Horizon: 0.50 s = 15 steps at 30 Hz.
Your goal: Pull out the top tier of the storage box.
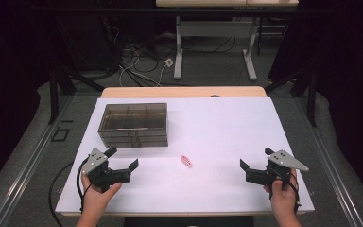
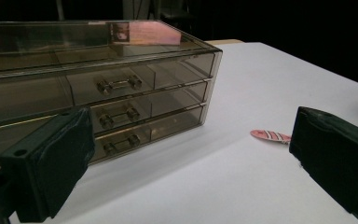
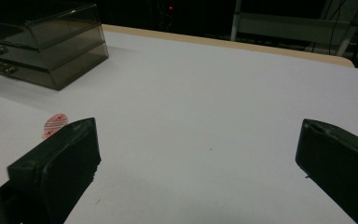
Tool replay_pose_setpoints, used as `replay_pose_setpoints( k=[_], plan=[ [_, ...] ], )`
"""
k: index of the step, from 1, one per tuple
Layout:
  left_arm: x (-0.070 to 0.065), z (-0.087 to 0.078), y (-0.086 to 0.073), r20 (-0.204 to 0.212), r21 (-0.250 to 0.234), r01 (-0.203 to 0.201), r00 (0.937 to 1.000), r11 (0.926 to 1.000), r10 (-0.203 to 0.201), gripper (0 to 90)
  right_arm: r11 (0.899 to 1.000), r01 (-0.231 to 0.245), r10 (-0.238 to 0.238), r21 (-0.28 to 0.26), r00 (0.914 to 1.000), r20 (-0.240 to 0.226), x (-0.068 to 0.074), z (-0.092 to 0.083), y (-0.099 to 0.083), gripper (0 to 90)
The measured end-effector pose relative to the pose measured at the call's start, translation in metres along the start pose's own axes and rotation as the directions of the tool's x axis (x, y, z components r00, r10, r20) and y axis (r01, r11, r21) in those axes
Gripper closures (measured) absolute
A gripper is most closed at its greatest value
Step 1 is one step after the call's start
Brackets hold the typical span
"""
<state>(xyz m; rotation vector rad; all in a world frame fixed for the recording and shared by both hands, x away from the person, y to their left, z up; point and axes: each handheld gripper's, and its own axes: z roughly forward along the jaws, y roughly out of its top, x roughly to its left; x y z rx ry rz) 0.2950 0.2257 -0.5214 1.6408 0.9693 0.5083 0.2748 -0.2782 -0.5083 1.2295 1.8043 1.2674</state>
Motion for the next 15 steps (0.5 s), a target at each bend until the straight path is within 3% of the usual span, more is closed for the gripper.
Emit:
replay_pose_setpoints(
  k=[8, 9, 15],
  plan=[
    [0.002, -0.001, 0.001, -0.011, 0.016, 0.043, 0.9990, 0.9990, -0.043, 0.4, 1.000, -0.015, 0.015, -0.003, 0.9990, 0.043, -0.006, -0.001, -0.002, 0.0],
    [0.002, -0.003, 0.003, -0.003, 0.002, 0.078, 0.9969, 0.9969, -0.078, 0.4, 1.000, -0.022, 0.022, -0.004, 0.9990, 0.039, -0.008, 0.000, -0.003, 0.0],
    [-0.004, -0.009, 0.009, -0.005, -0.007, 0.091, 0.9958, 0.9958, -0.091, 0.3, 0.995, -0.100, 0.100, 0.004, 0.9949, 0.015, -0.016, 0.000, -0.006, 0.0]
  ],
)
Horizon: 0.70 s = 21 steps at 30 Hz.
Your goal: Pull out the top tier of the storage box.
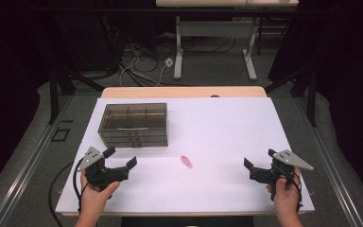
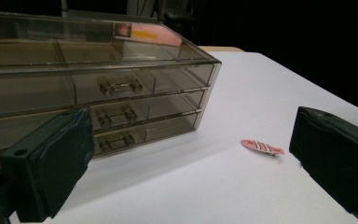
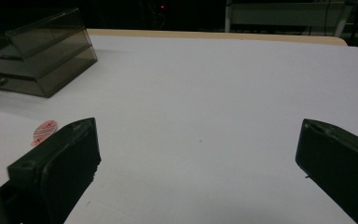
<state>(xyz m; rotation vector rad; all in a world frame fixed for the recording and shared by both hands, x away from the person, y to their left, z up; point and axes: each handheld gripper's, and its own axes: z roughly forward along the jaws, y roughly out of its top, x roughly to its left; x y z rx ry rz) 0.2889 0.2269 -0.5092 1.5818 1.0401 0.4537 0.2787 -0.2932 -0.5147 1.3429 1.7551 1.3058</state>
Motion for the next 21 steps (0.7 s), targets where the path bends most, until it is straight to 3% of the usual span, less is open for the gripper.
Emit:
replay_pose_setpoints(
  k=[3, 4, 10, 21],
  plan=[
    [-0.004, 0.001, 0.004, 0.013, 0.002, -0.010, 0.9999, 0.9999, 0.010, 0.4, 1.000, -0.020, 0.020, -0.017, 0.9998, 0.006, -0.002, -0.001, 0.000, 0.0],
    [-0.008, 0.006, 0.007, 0.010, 0.015, -0.032, 0.9995, 0.9994, 0.031, 0.4, 0.999, -0.022, 0.022, -0.029, 0.9997, 0.008, -0.002, -0.001, 0.000, 0.0],
    [-0.010, 0.020, 0.020, 0.026, 0.060, -0.060, 0.9979, 0.9964, 0.059, 0.4, 1.000, -0.007, 0.007, -0.006, 1.0000, -0.002, 0.000, 0.004, -0.002, 0.0],
    [-0.018, 0.034, 0.033, 0.033, 0.073, -0.049, 0.9984, 0.9961, 0.047, 2.7, 1.000, -0.002, 0.002, 0.006, 0.9998, -0.020, 0.003, 0.004, -0.004, 0.0]
  ],
)
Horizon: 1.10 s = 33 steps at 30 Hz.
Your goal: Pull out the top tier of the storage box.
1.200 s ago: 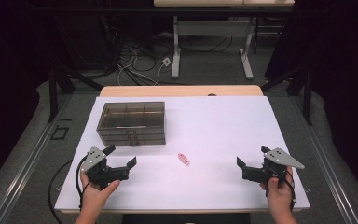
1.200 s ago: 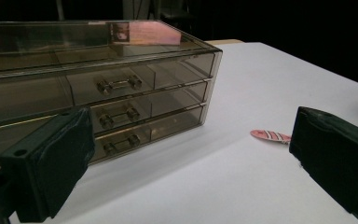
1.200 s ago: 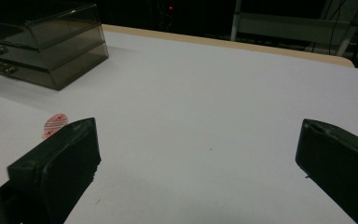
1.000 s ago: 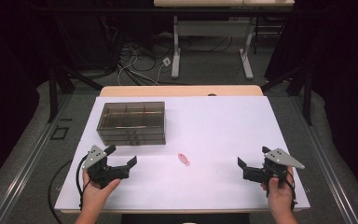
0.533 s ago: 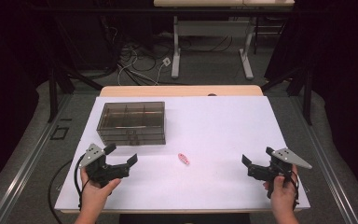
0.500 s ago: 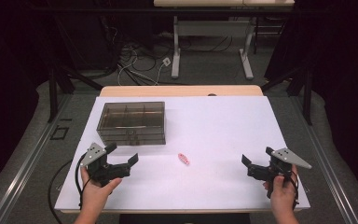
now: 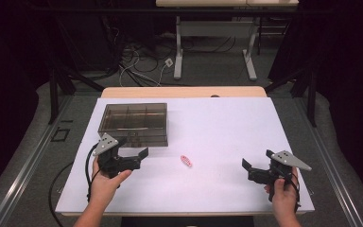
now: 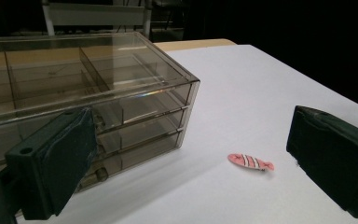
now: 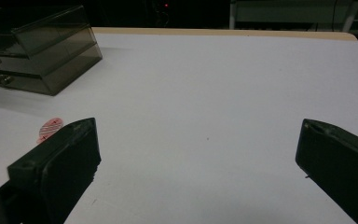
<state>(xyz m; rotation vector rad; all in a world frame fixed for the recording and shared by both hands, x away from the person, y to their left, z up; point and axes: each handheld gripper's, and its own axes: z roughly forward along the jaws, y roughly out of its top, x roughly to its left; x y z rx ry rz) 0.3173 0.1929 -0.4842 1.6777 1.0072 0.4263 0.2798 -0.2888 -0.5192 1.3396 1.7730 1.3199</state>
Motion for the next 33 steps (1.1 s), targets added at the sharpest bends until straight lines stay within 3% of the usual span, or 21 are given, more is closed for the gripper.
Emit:
replay_pose_setpoints(
  k=[4, 7, 8, 9, 14, 16, 20, 26, 30, 33],
  plan=[
    [-0.001, 0.004, 0.006, -0.003, -0.004, 0.030, 0.9996, 0.9996, -0.030, 5.6, 1.000, -0.014, 0.014, -0.015, 0.9999, 0.009, 0.000, 0.000, 0.000, 0.0],
    [-0.001, 0.006, 0.010, -0.028, -0.006, 0.020, 0.9994, 0.9998, -0.020, 11.3, 1.000, -0.007, 0.007, -0.008, 1.0000, 0.003, -0.001, -0.001, 0.000, 0.0],
    [0.000, 0.006, 0.010, -0.043, 0.000, 0.001, 0.9991, 1.0000, -0.001, 12.5, 1.000, -0.004, 0.004, -0.004, 1.0000, 0.003, -0.001, -0.002, 0.000, 0.0],
    [0.001, 0.007, 0.011, -0.039, -0.010, 0.026, 0.9989, 0.9996, -0.026, 14.6, 1.000, -0.002, 0.003, -0.008, 1.0000, 0.004, -0.002, -0.001, 0.000, 0.0],
    [0.003, 0.008, 0.014, -0.049, -0.007, 0.031, 0.9983, 0.9995, -0.031, 17.6, 1.000, -0.018, 0.018, 0.000, 0.9998, 0.008, -0.003, 0.000, -0.001, 0.0],
    [0.004, 0.008, 0.015, -0.071, 0.002, 0.012, 0.9974, 0.9999, -0.012, 19.5, 1.000, -0.021, 0.021, 0.010, 0.9998, 0.007, -0.004, 0.000, -0.001, 0.0],
    [0.005, 0.008, 0.018, -0.075, 0.006, 0.040, 0.9964, 0.9992, -0.040, 24.4, 1.000, -0.026, 0.026, 0.008, 0.9996, 0.012, -0.004, -0.001, -0.001, 0.0],
    [0.008, 0.009, 0.021, -0.105, 0.012, 0.040, 0.9937, 0.9991, -0.038, 31.8, 0.999, -0.040, 0.040, 0.016, 0.9990, 0.021, -0.006, 0.000, -0.001, 0.0],
    [0.010, 0.009, 0.024, -0.113, 0.010, 0.061, 0.9918, 0.9981, -0.060, 35.0, 0.999, -0.042, 0.042, 0.023, 0.9987, 0.030, -0.007, 0.000, -0.002, 0.0],
    [0.011, 0.008, 0.026, -0.096, 0.005, 0.091, 0.9913, 0.9959, -0.090, 35.3, 0.999, -0.038, 0.038, 0.023, 0.9989, 0.029, -0.007, 0.000, -0.002, 0.0]
  ],
)
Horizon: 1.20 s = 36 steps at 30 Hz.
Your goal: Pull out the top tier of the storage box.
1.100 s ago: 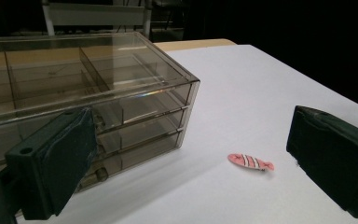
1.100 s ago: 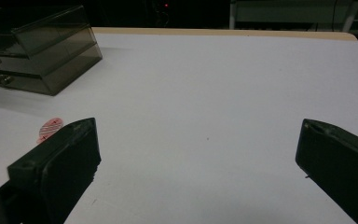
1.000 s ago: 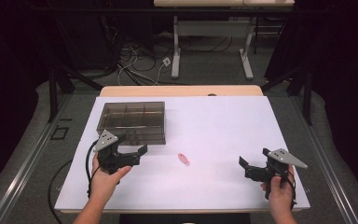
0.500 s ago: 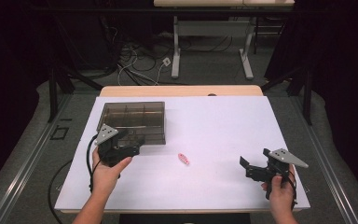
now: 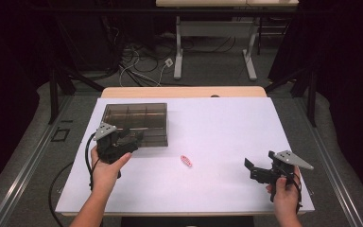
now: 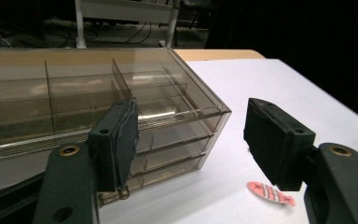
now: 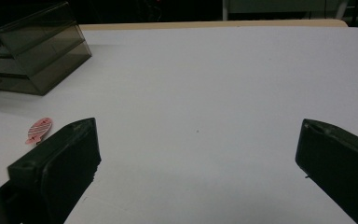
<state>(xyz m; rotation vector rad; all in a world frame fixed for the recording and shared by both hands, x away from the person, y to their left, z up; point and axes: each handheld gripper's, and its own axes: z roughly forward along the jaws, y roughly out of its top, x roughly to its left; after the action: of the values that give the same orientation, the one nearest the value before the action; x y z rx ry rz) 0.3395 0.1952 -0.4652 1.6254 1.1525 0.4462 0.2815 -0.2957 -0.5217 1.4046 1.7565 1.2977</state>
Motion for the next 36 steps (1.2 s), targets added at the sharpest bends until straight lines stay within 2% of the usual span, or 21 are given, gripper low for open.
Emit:
replay_pose_setpoints(
  k=[2, 6, 11, 15, 16, 20, 22, 23, 25, 27, 30, 31, 33, 36],
  plan=[
    [0.000, -0.001, 0.001, 0.016, -0.007, 0.015, 0.9998, 0.9999, -0.015, 36.8, 1.000, -0.002, 0.002, 0.002, 1.0000, -0.002, 0.000, 0.000, 0.000, 0.0],
    [0.001, 0.000, 0.004, 0.083, -0.021, 0.059, 0.9949, 0.9980, -0.058, 38.4, 1.000, -0.003, 0.003, 0.000, 1.0000, -0.001, 0.000, 0.001, 0.000, 0.0],
    [-0.001, 0.002, 0.005, 0.086, 0.015, 0.099, 0.9913, 0.9950, -0.100, 42.5, 1.000, -0.001, 0.001, 0.001, 1.0000, -0.002, 0.000, 0.000, 0.000, 0.0],
    [0.000, 0.003, 0.004, 0.101, 0.014, 0.133, 0.9858, 0.9910, -0.134, 46.8, 1.000, -0.009, 0.009, -0.009, 0.9999, -0.005, 0.000, 0.001, -0.001, 0.0],
    [0.002, 0.003, 0.004, 0.120, 0.011, 0.135, 0.9835, 0.9908, -0.135, 46.9, 1.000, -0.005, 0.005, -0.005, 1.0000, -0.007, 0.000, 0.001, 0.000, 0.0],
    [0.005, 0.005, 0.002, 0.138, 0.039, 0.174, 0.9744, 0.9840, -0.178, 51.6, 1.000, -0.005, 0.006, 0.005, 0.9999, -0.010, 0.000, 0.002, -0.001, 0.0],
    [0.005, 0.005, 0.001, 0.137, 0.058, 0.187, 0.9715, 0.9807, -0.193, 52.3, 1.000, -0.002, 0.002, 0.002, 0.9999, -0.012, 0.001, 0.002, -0.001, 0.0],
    [0.006, 0.006, 0.001, 0.130, 0.061, 0.183, 0.9733, 0.9813, -0.189, 52.5, 1.000, -0.002, 0.002, 0.006, 0.9999, -0.013, 0.002, 0.002, -0.001, 0.0],
    [0.006, 0.008, -0.001, 0.124, 0.082, 0.200, 0.9700, 0.9764, -0.209, 52.5, 1.000, -0.003, 0.003, 0.006, 0.9999, -0.015, 0.002, 0.003, -0.001, 0.0],
    [0.007, 0.009, -0.001, 0.107, 0.104, 0.208, 0.9699, 0.9726, -0.219, 52.7, 1.000, -0.003, 0.003, 0.016, 0.9999, -0.012, 0.003, 0.003, -0.001, 0.0],
    [0.010, 0.011, -0.003, 0.092, 0.122, 0.217, 0.9691, 0.9686, -0.229, 52.8, 1.000, -0.004, 0.004, 0.002, 0.9999, -0.012, 0.002, 0.003, -0.001, 0.0],
    [0.009, 0.012, -0.003, 0.088, 0.128, 0.242, 0.9632, 0.9618, -0.254, 52.8, 1.000, -0.003, 0.003, 0.014, 0.9999, -0.013, 0.000, 0.003, -0.001, 0.0],
    [0.011, 0.013, -0.003, 0.081, 0.138, 0.251, 0.9611, 0.9580, -0.264, 52.8, 1.000, -0.006, 0.006, 0.008, 0.9999, -0.014, 0.000, 0.003, -0.001, 0.0],
    [0.013, 0.014, -0.003, 0.076, 0.151, 0.277, 0.9540, 0.9491, -0.290, 54.1, 1.000, -0.017, 0.017, 0.010, 0.9997, -0.018, -0.001, 0.003, -0.002, 0.0]
  ],
)
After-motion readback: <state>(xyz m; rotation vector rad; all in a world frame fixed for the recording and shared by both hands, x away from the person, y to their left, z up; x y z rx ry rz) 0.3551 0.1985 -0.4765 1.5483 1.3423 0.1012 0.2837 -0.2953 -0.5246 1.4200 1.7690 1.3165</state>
